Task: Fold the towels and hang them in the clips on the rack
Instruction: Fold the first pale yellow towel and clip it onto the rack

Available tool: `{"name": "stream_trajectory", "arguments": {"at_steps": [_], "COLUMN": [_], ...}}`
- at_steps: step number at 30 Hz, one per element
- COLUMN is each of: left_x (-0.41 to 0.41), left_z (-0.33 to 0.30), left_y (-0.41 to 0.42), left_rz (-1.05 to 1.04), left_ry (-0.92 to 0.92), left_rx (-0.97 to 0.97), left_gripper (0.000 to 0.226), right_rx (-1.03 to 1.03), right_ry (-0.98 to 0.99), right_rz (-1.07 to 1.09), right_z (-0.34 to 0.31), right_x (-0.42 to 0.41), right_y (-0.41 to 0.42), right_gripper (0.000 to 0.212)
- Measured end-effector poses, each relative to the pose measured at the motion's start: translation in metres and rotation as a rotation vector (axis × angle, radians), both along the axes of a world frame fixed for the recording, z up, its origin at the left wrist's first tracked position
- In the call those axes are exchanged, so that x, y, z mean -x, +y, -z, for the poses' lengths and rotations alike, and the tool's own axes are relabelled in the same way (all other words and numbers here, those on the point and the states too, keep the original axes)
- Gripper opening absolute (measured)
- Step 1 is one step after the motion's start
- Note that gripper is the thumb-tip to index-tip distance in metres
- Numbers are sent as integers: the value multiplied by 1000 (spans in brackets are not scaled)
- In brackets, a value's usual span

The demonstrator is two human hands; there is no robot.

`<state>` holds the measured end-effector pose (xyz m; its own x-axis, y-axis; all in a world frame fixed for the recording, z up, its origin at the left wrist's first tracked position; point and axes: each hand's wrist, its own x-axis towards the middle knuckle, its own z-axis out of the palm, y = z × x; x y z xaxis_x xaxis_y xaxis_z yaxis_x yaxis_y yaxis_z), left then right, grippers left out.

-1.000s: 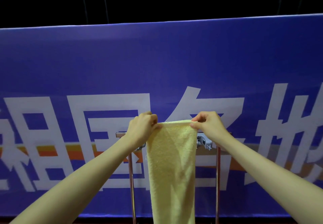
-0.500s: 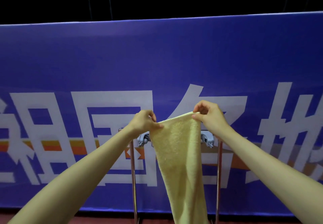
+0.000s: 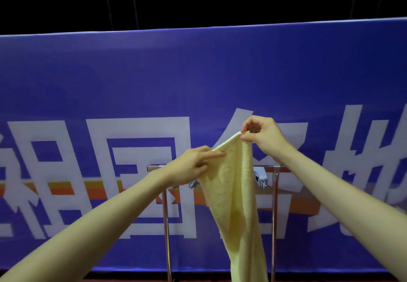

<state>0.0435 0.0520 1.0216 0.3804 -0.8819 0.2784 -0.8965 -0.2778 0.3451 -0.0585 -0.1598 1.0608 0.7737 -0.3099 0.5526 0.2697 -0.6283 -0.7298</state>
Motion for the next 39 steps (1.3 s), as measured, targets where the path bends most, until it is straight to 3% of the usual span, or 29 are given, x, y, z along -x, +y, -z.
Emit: {"name": "stream_trajectory", "arguments": {"at_steps": [6, 9, 13, 16, 24, 35, 39], "left_x": [6, 3, 1, -2, -5, -6, -3], "left_z": [-13, -15, -16, -14, -16, -14, -12], "left_y": [1, 0, -3, -3, -5, -1, -1], "left_rz": [65, 94, 77, 45, -24, -96, -110], "left_ry": [213, 22, -149, -242, -168, -283, -289], "left_rx": [-70, -120, 44, 110, 235, 321, 340], "left_gripper": [51, 55, 27, 20, 24, 19, 21], "right_rx": [27, 20, -3, -39, -75, 37, 95], "right_ry": [27, 44, 53, 60, 122, 230, 166], "right_rz": [-16, -22, -47, -78, -139, -244, -179], "right_z": [4, 6, 10, 15, 23, 19, 28], "right_x": [1, 1, -2, -6, -1, 7, 8], "right_y": [2, 3, 8, 12, 22, 28, 32], "right_gripper": [19, 15, 24, 25, 20, 11, 8]}}
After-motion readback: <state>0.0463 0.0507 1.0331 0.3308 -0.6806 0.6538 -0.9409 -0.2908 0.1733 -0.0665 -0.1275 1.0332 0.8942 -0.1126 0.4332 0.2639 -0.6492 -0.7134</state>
